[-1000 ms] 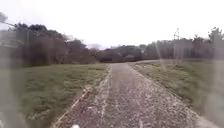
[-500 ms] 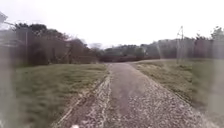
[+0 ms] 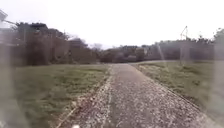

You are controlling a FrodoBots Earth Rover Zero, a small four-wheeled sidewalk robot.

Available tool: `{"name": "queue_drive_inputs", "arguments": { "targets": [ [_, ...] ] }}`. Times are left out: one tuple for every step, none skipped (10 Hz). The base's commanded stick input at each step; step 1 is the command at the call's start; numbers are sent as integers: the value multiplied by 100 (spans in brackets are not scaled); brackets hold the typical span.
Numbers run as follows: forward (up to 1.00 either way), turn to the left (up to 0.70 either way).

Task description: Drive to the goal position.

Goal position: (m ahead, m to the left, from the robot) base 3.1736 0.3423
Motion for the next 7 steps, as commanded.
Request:
{"name": "queue_drive_inputs", "arguments": {
  "targets": [
    [70, 0],
    [70, 0],
    [70, 0],
    [70, 0],
    [70, 0],
    [70, 0],
    [70, 0]
  ]
}}
